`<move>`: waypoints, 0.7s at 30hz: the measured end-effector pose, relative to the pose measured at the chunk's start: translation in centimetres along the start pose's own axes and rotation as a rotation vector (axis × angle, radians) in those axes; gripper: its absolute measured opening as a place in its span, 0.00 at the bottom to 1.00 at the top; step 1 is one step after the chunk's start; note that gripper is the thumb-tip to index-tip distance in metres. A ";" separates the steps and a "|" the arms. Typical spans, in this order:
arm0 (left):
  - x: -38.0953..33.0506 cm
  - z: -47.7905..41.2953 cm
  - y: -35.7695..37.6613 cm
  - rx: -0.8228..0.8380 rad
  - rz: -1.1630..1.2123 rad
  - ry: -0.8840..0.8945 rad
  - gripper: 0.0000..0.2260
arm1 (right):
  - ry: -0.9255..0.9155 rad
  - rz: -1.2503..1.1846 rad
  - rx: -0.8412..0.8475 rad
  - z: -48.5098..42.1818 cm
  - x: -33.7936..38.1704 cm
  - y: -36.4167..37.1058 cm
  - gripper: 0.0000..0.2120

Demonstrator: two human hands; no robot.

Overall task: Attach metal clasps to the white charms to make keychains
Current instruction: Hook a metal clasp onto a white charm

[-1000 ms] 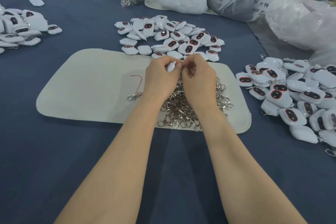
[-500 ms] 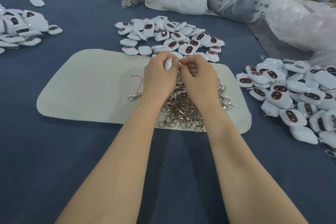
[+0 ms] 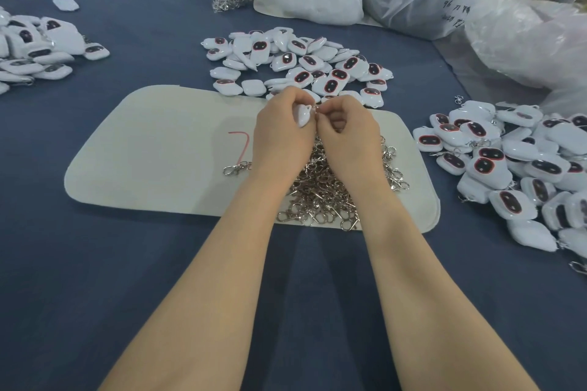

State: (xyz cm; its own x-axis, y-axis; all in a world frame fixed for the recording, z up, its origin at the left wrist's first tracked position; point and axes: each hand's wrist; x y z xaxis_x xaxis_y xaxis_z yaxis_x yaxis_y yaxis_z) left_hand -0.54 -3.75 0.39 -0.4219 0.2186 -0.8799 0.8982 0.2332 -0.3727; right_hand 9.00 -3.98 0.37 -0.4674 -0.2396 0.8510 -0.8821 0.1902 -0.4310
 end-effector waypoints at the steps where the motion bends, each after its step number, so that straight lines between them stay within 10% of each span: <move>1: 0.1 -0.1 0.0 -0.004 0.016 -0.002 0.07 | 0.011 0.008 0.003 0.0 0.0 0.0 0.04; 21: 0.3 -0.1 0.2 0.053 -0.009 -0.052 0.04 | -0.105 0.150 -0.087 0.0 -0.4 0.3 0.07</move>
State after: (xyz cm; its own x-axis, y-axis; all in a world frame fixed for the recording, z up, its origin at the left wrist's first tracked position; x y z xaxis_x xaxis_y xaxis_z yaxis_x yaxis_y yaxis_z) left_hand -0.55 -3.53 0.10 -0.4243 0.1669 -0.8900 0.9002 0.1840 -0.3946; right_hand 8.93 -3.86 -0.06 -0.6011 -0.2996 0.7409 -0.7957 0.3114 -0.5195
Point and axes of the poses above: each hand's wrist, its own z-axis away from the middle knuckle, its own y-axis out of the palm, x = y × z, and after that the axes turned 5 degrees about x, right-handed
